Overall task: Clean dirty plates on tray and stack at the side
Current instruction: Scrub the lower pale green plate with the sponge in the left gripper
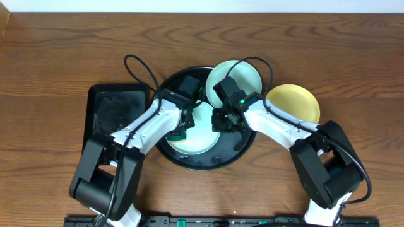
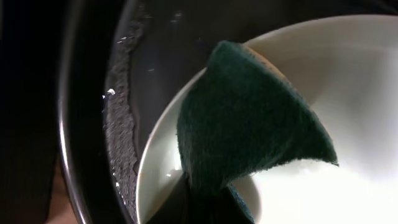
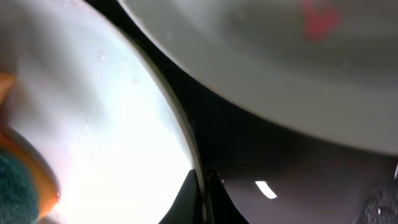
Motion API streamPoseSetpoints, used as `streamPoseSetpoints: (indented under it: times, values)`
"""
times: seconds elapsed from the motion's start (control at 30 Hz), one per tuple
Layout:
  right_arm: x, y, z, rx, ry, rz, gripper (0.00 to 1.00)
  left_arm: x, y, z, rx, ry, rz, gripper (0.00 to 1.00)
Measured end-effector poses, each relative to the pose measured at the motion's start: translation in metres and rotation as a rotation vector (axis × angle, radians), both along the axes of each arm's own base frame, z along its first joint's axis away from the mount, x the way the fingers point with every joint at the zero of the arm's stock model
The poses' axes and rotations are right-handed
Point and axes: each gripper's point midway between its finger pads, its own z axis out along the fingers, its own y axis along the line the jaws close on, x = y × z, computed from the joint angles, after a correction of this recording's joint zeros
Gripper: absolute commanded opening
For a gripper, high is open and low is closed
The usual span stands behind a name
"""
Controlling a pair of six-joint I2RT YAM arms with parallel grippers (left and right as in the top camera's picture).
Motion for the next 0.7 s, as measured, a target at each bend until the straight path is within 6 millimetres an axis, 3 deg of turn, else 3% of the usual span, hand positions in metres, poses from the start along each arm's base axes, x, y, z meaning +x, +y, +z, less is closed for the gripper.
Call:
streamPoseSetpoints:
  times: [0.13,0.33,0.47,0.6,0.7]
  values:
    - [0.0,0.0,0.0,0.001,0.0,0.0,0.01,0.002,-0.012,-0.002,-0.06,0.014,-0.076,0.07]
    - [0.002,-0.003,-0.001,-0.009,-0.002,-0.008,0.01,-0.006,-0.058,-0.001,-0.31,0.077,-0.358,0.07]
    - [0.002,-0.003,-0.001,-0.009,-0.002,-0.008,0.01,-0.004,-0.077,0.004,-0.398,0.059,-0.452,0.07]
    - [0.002,-0.003,-0.001,-0.009,-0.002,-0.008,0.01,0.014,-0.08,0.007,-0.384,-0.021,-0.449,0.07]
    - [0.002,-0.003,-0.001,-0.01,-0.002,-0.008,0.01,0.026,-0.069,0.007,-0.318,-0.067,-0.386,0.07]
